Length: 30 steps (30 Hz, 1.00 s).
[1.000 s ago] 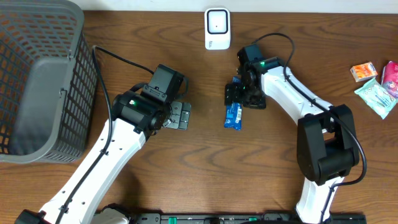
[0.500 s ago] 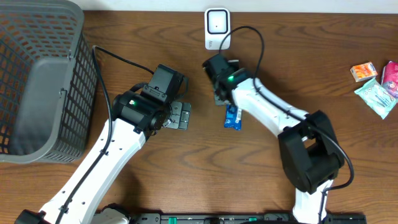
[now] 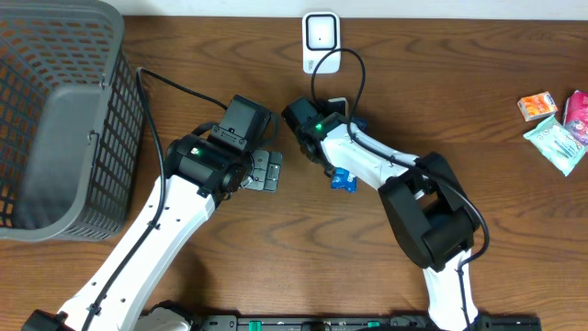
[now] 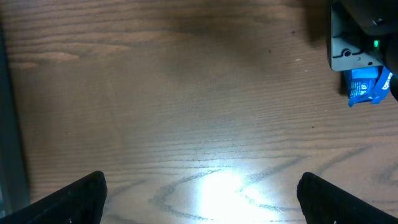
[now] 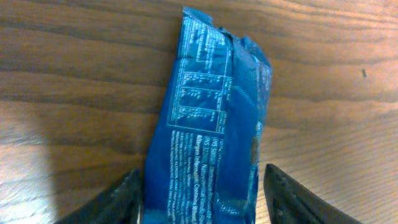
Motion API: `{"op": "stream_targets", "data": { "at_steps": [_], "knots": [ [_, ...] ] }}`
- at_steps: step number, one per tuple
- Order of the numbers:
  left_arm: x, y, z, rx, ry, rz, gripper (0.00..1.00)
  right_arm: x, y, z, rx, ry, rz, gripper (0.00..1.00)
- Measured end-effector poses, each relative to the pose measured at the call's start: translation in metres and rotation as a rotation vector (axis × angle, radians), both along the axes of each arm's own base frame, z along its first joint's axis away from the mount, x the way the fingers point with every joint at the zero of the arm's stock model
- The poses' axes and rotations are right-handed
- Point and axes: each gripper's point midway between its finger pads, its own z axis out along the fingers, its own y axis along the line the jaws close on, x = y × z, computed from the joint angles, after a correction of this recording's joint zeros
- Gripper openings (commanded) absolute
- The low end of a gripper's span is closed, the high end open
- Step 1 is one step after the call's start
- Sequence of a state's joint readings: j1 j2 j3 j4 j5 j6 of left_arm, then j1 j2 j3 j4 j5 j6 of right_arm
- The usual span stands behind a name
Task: Scan the item barcode
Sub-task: 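Carry the blue wrapper right and set it down at centre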
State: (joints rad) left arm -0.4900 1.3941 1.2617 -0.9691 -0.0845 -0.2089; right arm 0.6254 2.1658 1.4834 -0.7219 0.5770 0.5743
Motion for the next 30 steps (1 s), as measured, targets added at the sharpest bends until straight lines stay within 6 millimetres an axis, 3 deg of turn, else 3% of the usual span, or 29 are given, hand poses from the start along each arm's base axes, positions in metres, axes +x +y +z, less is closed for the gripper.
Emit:
{"op": "stream_targets", "data": {
  "at_steps": [1,5,15,19,25,28,30],
  "knots": [
    [0.000,0.000,0.000,0.000,0.000,0.000,0.98,0.001,-0.002,-0.001,-0.007,0.002,-0.002,0.21],
    [0.000,0.000,0.000,0.000,0.000,0.000,0.98,0.002,-0.005,-0.007,-0.031,0.004,-0.006,0.02],
    [0.000,0.000,0.000,0.000,0.000,0.000,0.98,-0.004,-0.010,-0.004,0.022,0.069,-0.024,0.01],
    [0.000,0.000,0.000,0.000,0.000,0.000,0.98,0.001,0.004,0.010,0.275,0.136,-0.007,0.01],
    [0.000,0.000,0.000,0.000,0.000,0.000,0.98,0.012,0.018,0.074,0.779,0.195,0.134,0.01],
    [0.000,0.000,0.000,0.000,0.000,0.000,0.98,0.016,0.017,0.084,0.955,0.223,0.180,0.01],
    [0.000,0.000,0.000,0.000,0.000,0.000,0.98,0.018,0.030,0.088,1.134,0.239,0.254,0.01]
  ]
}}
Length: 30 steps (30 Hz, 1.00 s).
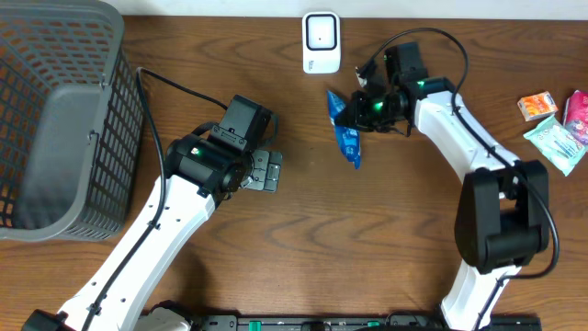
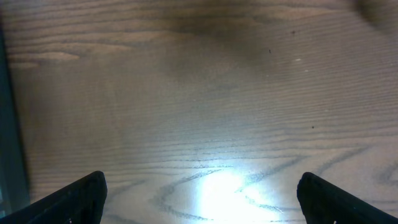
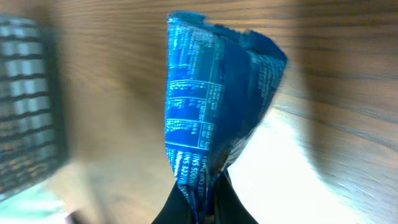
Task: Scan the item barcode
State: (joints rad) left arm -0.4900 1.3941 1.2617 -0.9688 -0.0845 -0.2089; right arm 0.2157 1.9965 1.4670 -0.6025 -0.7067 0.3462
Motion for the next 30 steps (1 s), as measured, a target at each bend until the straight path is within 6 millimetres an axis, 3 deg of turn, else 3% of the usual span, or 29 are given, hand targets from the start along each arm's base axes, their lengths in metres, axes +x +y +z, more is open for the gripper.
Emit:
{"op": "stream_targets", "data": {
  "at_steps": [3,5,10,11,13,14,18,24,27,30],
  "knots": [
    [0.000,0.000,0.000,0.000,0.000,0.000,0.98,-0.002,0.018,-0.001,0.184,0.014,0.056,0.01],
    [0.000,0.000,0.000,0.000,0.000,0.000,0.98,-0.010,0.028,-0.016,0.286,0.092,0.059,0.01],
    [0.000,0.000,0.000,0.000,0.000,0.000,0.98,-0.020,0.024,-0.042,0.326,0.241,-0.019,0.06],
    [0.000,0.000,0.000,0.000,0.000,0.000,0.98,-0.020,0.020,-0.045,0.323,0.263,-0.043,0.11],
    [0.000,0.000,0.000,0.000,0.000,0.000,0.98,-0.015,0.010,-0.048,0.317,0.289,-0.095,0.42],
    [0.000,0.000,0.000,0.000,0.000,0.000,0.98,-0.011,0.000,-0.052,0.310,0.302,-0.134,0.50],
    [0.000,0.000,0.000,0.000,0.000,0.000,0.98,-0.005,-0.052,-0.078,0.200,0.333,-0.283,0.54],
    [0.000,0.000,0.000,0.000,0.000,0.000,0.98,-0.011,-0.101,-0.083,0.033,0.325,-0.331,0.50],
    [0.000,0.000,0.000,0.000,0.000,0.000,0.98,-0.012,-0.111,-0.078,-0.085,0.242,-0.288,0.56],
    [0.000,0.000,0.000,0.000,0.000,0.000,0.98,-0.008,-0.103,-0.059,-0.148,0.132,-0.238,0.67]
  ]
}}
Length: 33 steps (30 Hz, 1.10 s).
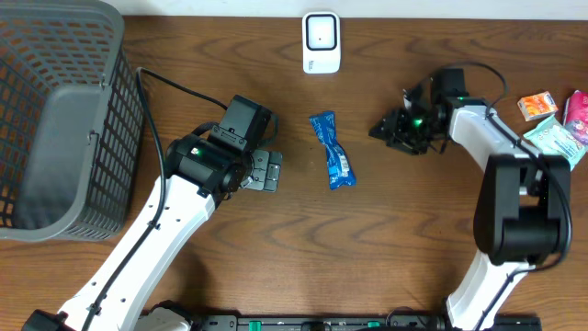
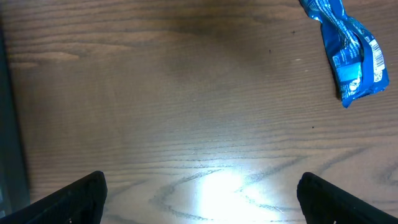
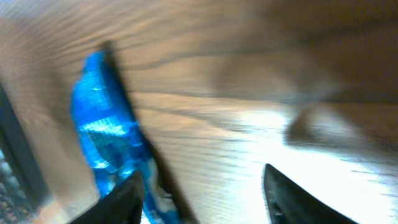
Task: Scan the item barcode
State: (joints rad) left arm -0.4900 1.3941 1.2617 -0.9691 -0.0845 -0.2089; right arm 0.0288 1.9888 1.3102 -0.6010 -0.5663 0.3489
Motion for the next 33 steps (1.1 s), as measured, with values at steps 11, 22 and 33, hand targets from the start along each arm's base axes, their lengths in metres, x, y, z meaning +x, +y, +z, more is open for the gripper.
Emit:
{"op": "stream_targets", "data": {
  "at_steps": [11,22,33],
  "knots": [
    [0.000,0.000,0.000,0.000,0.000,0.000,0.98,0.000,0.061,0.000,-0.031,-0.102,0.179,0.62],
    [0.000,0.000,0.000,0.000,0.000,0.000,0.98,-0.008,0.102,-0.020,0.209,-0.052,0.265,0.38],
    [0.000,0.000,0.000,0.000,0.000,0.000,0.98,-0.016,0.111,-0.035,0.173,-0.016,0.277,0.01]
  ]
}}
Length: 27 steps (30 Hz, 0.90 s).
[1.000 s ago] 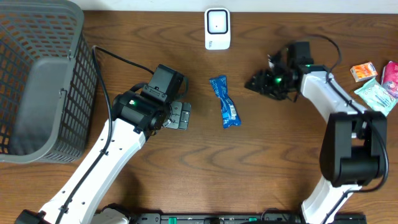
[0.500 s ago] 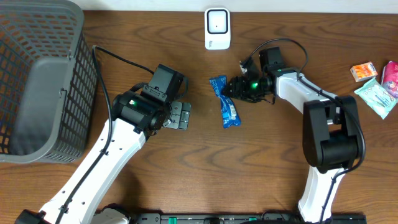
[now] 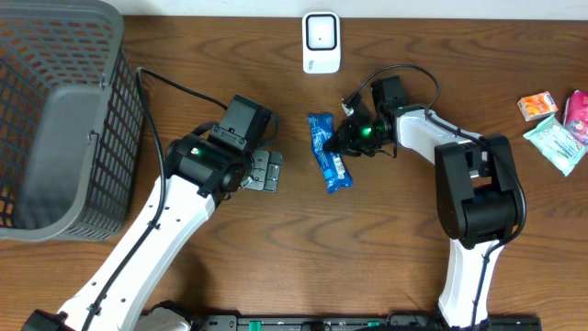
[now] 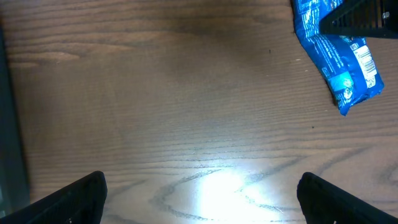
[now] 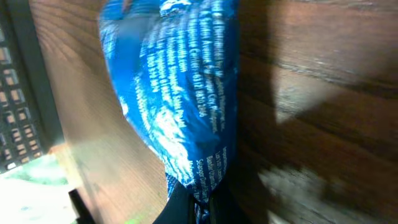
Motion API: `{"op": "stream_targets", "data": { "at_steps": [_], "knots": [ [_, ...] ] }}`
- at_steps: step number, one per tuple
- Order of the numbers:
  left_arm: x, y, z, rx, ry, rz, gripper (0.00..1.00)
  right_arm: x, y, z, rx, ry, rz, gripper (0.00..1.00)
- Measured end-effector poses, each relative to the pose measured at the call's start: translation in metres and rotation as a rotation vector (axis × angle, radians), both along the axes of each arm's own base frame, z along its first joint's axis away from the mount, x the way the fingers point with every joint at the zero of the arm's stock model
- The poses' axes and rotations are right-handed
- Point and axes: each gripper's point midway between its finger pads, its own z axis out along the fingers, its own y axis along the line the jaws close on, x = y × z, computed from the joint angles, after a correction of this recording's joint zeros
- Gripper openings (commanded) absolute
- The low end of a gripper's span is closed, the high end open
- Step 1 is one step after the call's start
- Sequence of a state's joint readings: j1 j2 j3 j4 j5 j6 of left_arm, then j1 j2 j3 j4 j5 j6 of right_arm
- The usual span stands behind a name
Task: Scan the item barcode
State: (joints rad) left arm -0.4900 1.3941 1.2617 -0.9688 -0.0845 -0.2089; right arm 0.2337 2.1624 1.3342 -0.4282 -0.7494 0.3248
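Observation:
A blue snack packet [image 3: 328,156] lies on the wooden table, a little below the white scanner [image 3: 321,41]. My right gripper [image 3: 352,136] is at the packet's right side, shut on its edge. In the right wrist view the blue packet [image 5: 180,93] fills the frame, pinched between the jaws of my right gripper [image 5: 199,208]. My left gripper [image 3: 266,171] hovers left of the packet. In the left wrist view my left gripper [image 4: 199,202] is open over bare wood. There the packet [image 4: 333,56] shows at the top right with a white barcode patch [image 4: 365,62].
A grey mesh basket [image 3: 119,110] fills the far left of the table. Three small snack packs sit at the right edge: orange [image 3: 536,106], pink [image 3: 577,110] and pale green [image 3: 556,140]. A black cable [image 3: 175,87] runs from the basket side to the left arm.
My right gripper was open, right of the packet and apart from it. Now it is at the packet's right edge and shut on it. The packet has shifted slightly. The left arm has not moved.
My right gripper stood open around the packet at the table's middle. Then it held the packet pinched near the scanner. Then the packet lay on the table with the gripper open off to the right. Now the gripper is shut on it again.

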Motion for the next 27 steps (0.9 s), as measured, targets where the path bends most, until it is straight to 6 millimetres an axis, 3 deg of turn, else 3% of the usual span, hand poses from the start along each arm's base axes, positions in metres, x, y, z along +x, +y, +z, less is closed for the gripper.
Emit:
{"op": "stream_targets", "data": {
  "at_steps": [5,7,11,15,18,22,24,27],
  "knots": [
    [0.000,0.000,0.000,0.000,0.000,0.000,0.98,0.002,-0.022,0.005,-0.212,-0.011,-0.044,0.01],
    [0.000,0.000,0.000,0.000,0.000,0.000,0.98,0.006,-0.042,0.018,-0.384,-0.069,-0.082,0.01],
    [0.000,0.000,0.000,0.000,0.000,0.000,0.98,0.010,-0.085,0.063,-0.849,-0.276,-0.152,0.01],
    [0.000,0.000,0.000,0.000,0.000,0.000,0.98,0.009,-0.094,0.074,-1.117,-0.394,-0.151,0.01],
    [0.000,0.000,0.000,0.000,0.000,0.000,0.98,0.010,-0.098,0.066,-1.285,-0.447,-0.137,0.01],
    [0.000,0.000,0.000,0.000,0.000,0.000,0.98,0.006,-0.103,0.020,-1.469,-0.431,-0.055,0.02],
    [0.000,0.000,0.000,0.000,0.000,0.000,0.98,0.003,-0.102,0.009,-1.489,-0.423,-0.035,0.20],
    [0.000,0.000,0.000,0.000,0.000,0.000,0.98,-0.003,-0.088,0.004,-1.457,-0.427,-0.028,0.37]
  ]
}}
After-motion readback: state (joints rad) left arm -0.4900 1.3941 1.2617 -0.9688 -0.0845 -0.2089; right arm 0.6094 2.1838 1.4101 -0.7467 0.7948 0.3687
